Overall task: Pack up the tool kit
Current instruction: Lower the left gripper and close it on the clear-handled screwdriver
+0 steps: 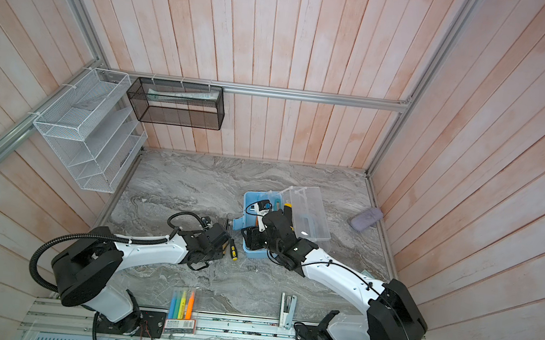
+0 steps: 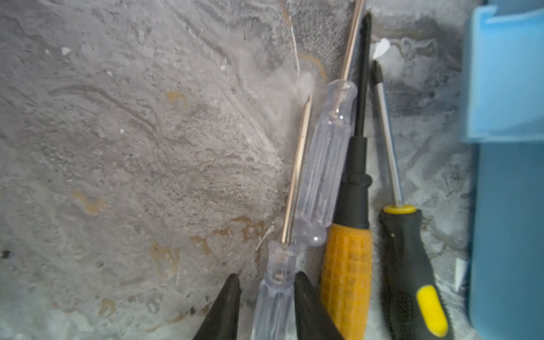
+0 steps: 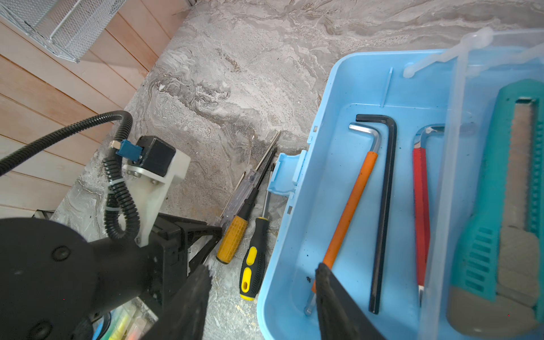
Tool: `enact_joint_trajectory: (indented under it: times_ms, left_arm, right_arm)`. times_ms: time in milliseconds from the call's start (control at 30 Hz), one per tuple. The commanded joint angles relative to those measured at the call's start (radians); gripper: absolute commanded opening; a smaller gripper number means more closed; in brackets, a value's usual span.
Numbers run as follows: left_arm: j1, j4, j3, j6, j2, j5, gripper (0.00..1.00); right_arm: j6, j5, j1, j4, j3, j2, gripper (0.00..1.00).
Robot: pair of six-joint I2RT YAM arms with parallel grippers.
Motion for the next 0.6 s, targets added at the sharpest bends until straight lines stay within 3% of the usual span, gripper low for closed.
enact_joint_trajectory:
  times_ms: [0, 567]
  left_arm:
    - [-0.002, -0.074, 0.008, -0.012, 0.035, -0.042, 0.31]
    - [-0.001, -0.097, -0.025, -0.029, 0.047, -0.054, 0.24]
  right_arm:
    - [0.007, -0.025, -0.012, 0.031, -0.015, -0.017, 0.57]
    - [0.018, -0.062, -0.033, 0.063, -0.02, 0.012, 0.57]
